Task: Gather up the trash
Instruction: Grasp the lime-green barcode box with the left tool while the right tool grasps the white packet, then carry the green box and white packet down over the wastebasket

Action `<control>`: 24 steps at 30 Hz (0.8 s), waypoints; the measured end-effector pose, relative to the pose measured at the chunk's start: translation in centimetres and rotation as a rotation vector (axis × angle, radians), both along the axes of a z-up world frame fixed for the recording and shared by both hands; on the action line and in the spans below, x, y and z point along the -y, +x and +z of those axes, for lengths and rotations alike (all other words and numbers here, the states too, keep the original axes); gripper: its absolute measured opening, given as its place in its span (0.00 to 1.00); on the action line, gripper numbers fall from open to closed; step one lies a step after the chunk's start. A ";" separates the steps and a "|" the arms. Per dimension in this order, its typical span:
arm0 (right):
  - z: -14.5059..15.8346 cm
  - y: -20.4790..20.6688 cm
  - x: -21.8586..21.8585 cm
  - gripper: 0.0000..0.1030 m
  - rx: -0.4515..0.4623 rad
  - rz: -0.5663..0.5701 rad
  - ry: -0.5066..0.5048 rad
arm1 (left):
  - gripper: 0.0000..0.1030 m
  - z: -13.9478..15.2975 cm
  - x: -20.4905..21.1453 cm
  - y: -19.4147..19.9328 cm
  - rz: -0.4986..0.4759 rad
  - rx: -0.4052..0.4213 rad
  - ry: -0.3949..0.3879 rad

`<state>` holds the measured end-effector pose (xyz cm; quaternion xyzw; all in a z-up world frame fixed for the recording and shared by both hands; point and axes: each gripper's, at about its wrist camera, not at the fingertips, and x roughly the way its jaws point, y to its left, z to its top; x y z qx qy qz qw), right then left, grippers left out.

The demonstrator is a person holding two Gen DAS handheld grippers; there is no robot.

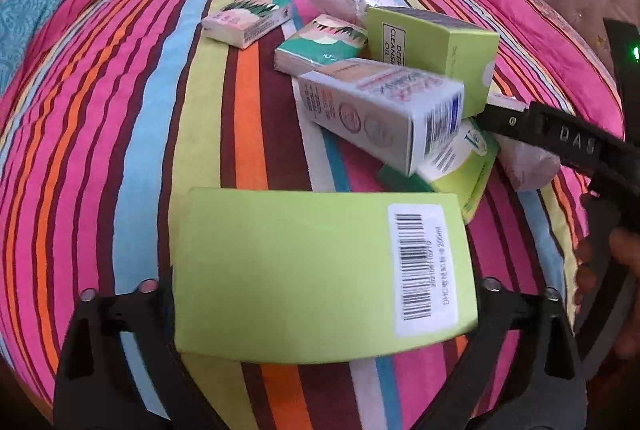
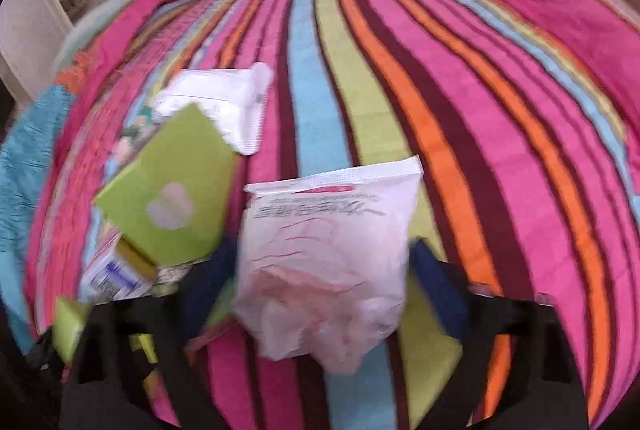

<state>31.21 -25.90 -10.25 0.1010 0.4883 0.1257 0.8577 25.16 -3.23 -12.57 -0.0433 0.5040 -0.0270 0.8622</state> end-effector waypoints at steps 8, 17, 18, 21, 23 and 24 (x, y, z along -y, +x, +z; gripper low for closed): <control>0.7 -2.3 1.5 0.67 0.000 -0.017 -0.023 | 0.84 1.1 -1.6 -1.4 -0.003 0.024 -0.016; 2.5 -6.0 3.7 0.67 0.014 -0.049 0.029 | 0.84 3.6 -3.3 -4.2 0.026 0.063 -0.025; 2.6 -6.6 3.8 0.67 0.017 -0.053 0.035 | 0.84 3.8 -3.5 -4.6 0.027 0.064 -0.030; 3.0 -8.1 4.3 0.67 0.012 -0.058 0.058 | 0.84 4.3 -3.9 -6.0 0.023 0.068 -0.037; 3.2 -9.1 4.5 0.67 0.010 -0.059 0.068 | 0.84 4.6 -4.1 -7.4 0.020 0.071 -0.038; 3.3 -9.6 4.6 0.67 0.009 -0.060 0.074 | 0.84 4.7 -4.2 -7.8 0.019 0.071 -0.040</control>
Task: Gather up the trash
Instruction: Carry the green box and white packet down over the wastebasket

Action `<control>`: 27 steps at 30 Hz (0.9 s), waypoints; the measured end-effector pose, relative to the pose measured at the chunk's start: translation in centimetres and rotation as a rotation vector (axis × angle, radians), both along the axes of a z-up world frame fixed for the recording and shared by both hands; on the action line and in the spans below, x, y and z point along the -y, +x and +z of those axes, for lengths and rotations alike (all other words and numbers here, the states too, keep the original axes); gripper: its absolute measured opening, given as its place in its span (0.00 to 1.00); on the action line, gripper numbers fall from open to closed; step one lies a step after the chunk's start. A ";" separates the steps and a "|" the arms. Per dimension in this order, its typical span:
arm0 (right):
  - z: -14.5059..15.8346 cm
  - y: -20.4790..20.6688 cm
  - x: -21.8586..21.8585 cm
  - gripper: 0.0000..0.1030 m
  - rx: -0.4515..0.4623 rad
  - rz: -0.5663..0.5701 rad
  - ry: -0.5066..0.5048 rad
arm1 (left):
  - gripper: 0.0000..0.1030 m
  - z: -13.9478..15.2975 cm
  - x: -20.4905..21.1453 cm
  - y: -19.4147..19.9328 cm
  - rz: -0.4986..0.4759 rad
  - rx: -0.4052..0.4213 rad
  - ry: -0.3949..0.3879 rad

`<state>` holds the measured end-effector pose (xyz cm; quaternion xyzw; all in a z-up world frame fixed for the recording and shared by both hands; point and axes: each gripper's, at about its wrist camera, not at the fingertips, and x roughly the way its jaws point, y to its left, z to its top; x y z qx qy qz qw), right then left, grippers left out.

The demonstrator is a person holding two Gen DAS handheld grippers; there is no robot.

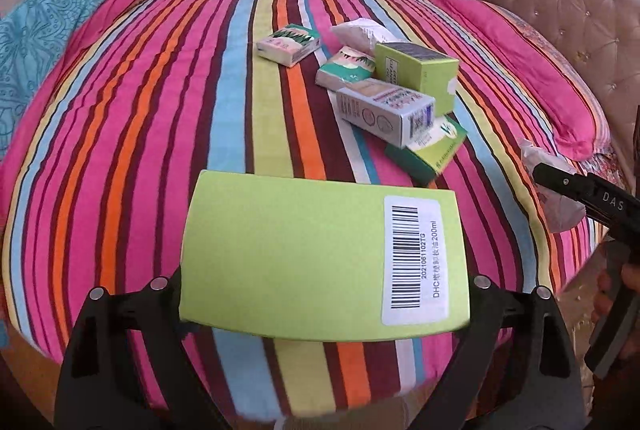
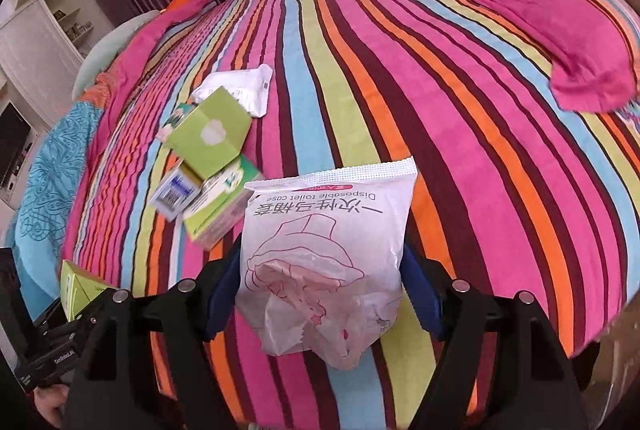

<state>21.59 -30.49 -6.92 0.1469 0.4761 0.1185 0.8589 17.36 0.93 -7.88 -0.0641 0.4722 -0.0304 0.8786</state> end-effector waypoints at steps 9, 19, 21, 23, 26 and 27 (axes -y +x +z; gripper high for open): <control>1.0 -5.3 -1.0 0.67 0.004 0.050 0.022 | 0.84 0.1 -0.7 -5.9 -0.021 -0.018 -0.002; 0.7 -12.1 -2.6 0.67 -0.031 0.109 0.050 | 0.84 -0.5 -0.6 -13.6 -0.059 -0.052 -0.015; 0.3 -13.3 -3.0 0.67 -0.047 0.121 0.054 | 0.84 -0.9 -0.4 -14.9 -0.066 -0.066 -0.020; -0.1 -14.5 -3.3 0.67 -0.065 0.130 0.060 | 0.84 -1.5 -0.2 -16.1 -0.074 -0.086 -0.023; -1.0 -15.9 -3.8 0.67 -0.099 0.146 0.062 | 0.84 -2.6 0.4 -17.6 -0.087 -0.119 -0.031; -1.3 -16.4 -4.0 0.67 -0.111 0.151 0.063 | 0.84 -3.0 0.6 -17.9 -0.092 -0.130 -0.031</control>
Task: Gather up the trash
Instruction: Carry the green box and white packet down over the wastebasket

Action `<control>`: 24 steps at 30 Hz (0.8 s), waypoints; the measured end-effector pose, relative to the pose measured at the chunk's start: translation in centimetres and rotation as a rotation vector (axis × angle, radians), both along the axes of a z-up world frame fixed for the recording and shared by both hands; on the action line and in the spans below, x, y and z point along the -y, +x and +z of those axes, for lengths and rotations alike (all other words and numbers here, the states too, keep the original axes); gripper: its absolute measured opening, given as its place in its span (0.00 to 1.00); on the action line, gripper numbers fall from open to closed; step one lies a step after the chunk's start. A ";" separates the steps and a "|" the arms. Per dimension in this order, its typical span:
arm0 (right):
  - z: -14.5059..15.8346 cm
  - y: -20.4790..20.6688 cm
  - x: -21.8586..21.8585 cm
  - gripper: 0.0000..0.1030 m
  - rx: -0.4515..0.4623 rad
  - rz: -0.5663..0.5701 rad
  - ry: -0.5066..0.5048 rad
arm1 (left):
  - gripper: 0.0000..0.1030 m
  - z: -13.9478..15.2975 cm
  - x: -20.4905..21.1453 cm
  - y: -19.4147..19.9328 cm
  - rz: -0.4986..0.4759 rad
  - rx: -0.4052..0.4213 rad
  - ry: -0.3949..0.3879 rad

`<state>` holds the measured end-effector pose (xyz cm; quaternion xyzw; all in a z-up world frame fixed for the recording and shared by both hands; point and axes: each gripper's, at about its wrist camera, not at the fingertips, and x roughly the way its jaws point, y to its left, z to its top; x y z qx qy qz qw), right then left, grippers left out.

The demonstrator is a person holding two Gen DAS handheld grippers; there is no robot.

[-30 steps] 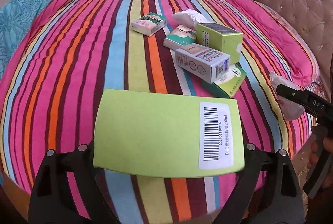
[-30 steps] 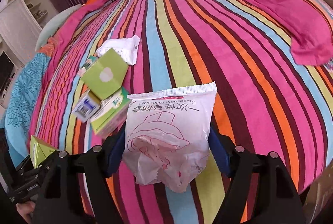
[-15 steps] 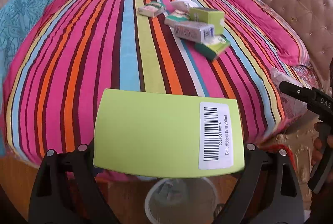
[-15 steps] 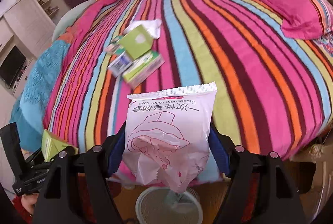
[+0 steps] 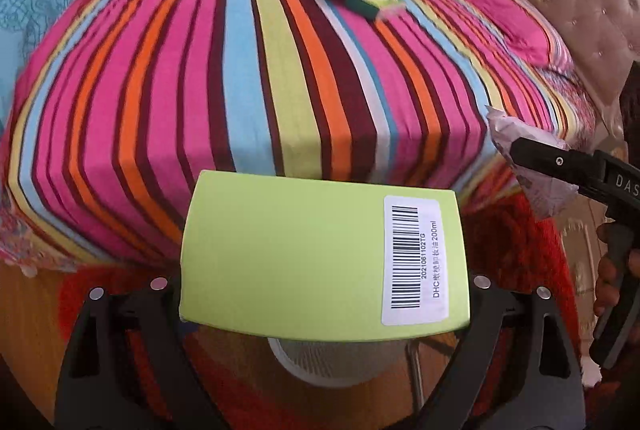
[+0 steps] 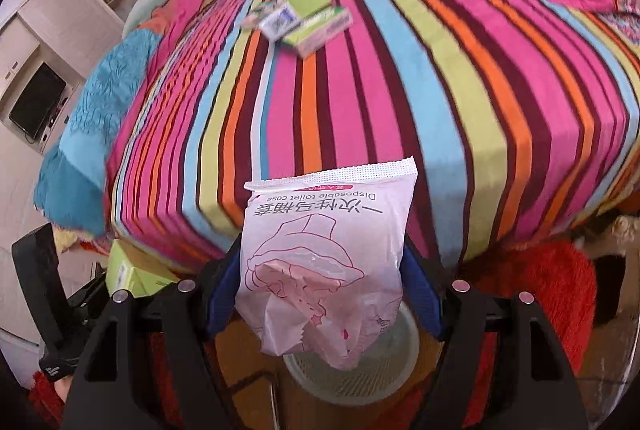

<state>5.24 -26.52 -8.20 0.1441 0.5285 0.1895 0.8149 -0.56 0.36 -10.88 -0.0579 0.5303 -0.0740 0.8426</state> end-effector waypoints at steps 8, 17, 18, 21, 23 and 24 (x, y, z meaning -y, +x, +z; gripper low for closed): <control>-3.6 -3.3 -1.2 0.67 -0.149 0.049 0.037 | 0.84 -2.7 1.2 -2.0 -0.035 -0.087 -0.014; -7.0 -3.6 -1.5 0.67 -0.290 0.058 0.015 | 0.84 -6.8 1.9 -2.1 -0.060 -0.239 -0.016; -7.3 -3.7 -1.6 0.67 -0.304 0.063 0.015 | 0.84 -6.9 1.9 -2.1 -0.063 -0.245 -0.015; -7.8 -3.8 -1.6 0.67 -0.332 0.068 0.016 | 0.84 -7.2 2.1 -2.1 -0.070 -0.254 -0.012; -7.9 -3.7 -1.8 0.67 -0.343 0.071 0.011 | 0.84 -7.5 2.4 -1.9 -0.075 -0.265 -0.011; -8.1 -3.7 -1.8 0.67 -0.350 0.074 0.008 | 0.84 -7.6 2.3 -1.7 -0.076 -0.272 -0.011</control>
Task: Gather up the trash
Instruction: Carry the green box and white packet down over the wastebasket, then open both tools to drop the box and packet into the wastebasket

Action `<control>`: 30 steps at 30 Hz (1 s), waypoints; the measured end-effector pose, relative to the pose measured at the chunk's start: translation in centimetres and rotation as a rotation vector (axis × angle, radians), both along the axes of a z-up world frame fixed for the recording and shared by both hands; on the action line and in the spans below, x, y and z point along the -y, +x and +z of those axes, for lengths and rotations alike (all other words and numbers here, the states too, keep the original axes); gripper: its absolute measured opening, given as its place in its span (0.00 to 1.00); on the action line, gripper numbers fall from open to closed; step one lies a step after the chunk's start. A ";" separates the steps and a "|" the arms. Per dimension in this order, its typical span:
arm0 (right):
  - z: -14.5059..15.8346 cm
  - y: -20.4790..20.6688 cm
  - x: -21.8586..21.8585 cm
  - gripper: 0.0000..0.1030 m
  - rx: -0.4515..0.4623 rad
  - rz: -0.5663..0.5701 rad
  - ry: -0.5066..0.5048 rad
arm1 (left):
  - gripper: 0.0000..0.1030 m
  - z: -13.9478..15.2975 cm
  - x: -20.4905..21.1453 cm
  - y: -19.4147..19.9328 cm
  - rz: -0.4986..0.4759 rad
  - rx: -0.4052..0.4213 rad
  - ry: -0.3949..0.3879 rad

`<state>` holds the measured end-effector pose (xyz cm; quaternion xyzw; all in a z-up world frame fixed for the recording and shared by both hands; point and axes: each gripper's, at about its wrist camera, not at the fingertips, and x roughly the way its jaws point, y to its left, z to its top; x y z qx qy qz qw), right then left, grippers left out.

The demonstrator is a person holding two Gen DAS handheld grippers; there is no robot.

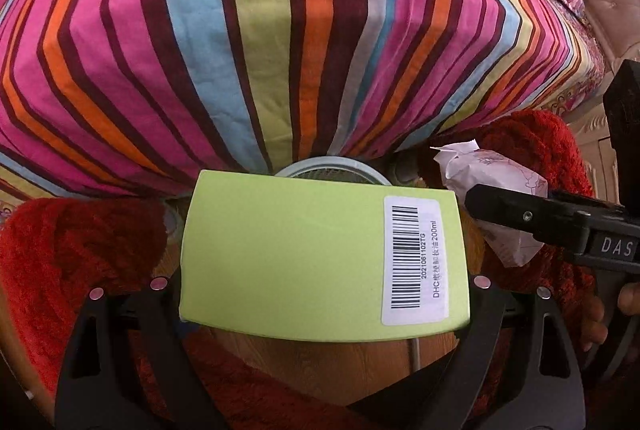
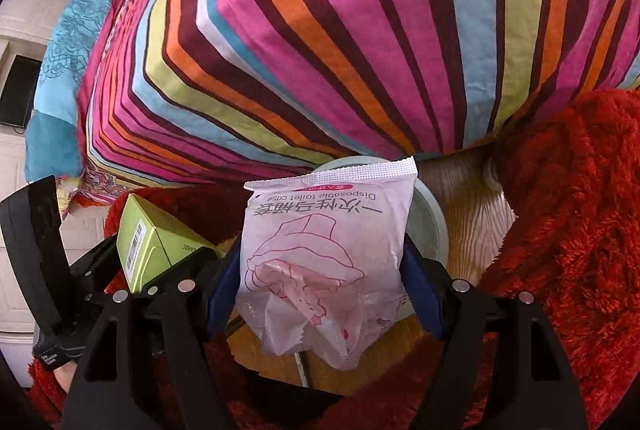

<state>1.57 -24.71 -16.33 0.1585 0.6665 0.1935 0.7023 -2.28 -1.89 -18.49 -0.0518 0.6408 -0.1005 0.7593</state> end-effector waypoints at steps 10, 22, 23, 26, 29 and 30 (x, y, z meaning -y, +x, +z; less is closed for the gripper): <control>-3.3 0.2 -0.4 0.67 -0.122 0.010 -0.018 | 0.84 -2.5 0.2 0.5 -0.022 -0.102 0.001; -7.2 0.6 -2.5 0.67 -0.229 0.056 -0.055 | 0.84 -7.4 1.0 1.2 -0.055 -0.268 0.012; -7.5 0.6 -2.7 0.67 -0.240 0.056 -0.056 | 0.84 -7.8 1.2 1.3 -0.063 -0.281 0.018; -8.2 0.7 -2.8 0.67 -0.274 0.053 -0.068 | 0.85 -8.5 1.5 1.5 -0.083 -0.307 0.034; -8.6 0.8 -2.9 0.67 -0.293 0.052 -0.062 | 0.85 -9.0 1.9 1.5 -0.103 -0.329 0.048; -8.7 0.9 -3.0 0.68 -0.299 0.053 -0.060 | 0.86 -9.2 2.0 1.5 -0.110 -0.339 0.055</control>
